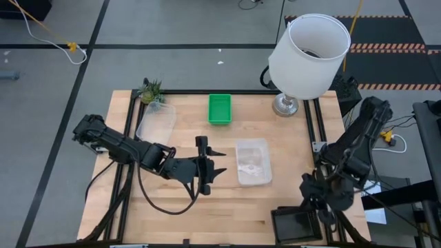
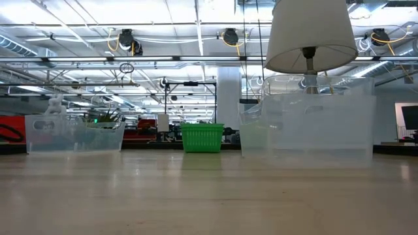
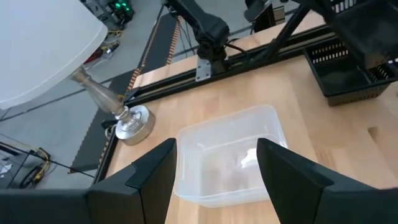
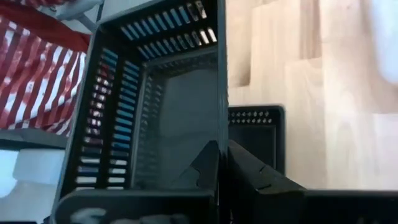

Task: Stack baskets by color
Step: Stack the left black bin on top of the right black bins

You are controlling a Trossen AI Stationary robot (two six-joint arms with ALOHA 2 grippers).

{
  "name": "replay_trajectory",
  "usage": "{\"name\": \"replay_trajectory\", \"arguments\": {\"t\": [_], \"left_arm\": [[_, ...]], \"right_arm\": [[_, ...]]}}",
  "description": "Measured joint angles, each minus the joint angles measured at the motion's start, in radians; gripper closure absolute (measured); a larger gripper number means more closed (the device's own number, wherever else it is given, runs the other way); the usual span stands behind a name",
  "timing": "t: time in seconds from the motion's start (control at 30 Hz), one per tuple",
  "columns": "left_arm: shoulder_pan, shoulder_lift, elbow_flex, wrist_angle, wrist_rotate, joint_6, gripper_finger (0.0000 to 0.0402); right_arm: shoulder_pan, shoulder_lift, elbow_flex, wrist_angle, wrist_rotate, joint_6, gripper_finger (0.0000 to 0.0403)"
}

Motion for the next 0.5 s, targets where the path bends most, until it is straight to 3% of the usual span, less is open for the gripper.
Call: {"name": "replay_trajectory", "arguments": {"t": [0.5], "left_arm": [[0.024, 0.0, 0.0, 0.0, 0.018, 0.0, 0.0179]], "right_arm": [[0.117, 0.079, 0.0, -0.001, 0.105, 0.021, 0.0395]]}}
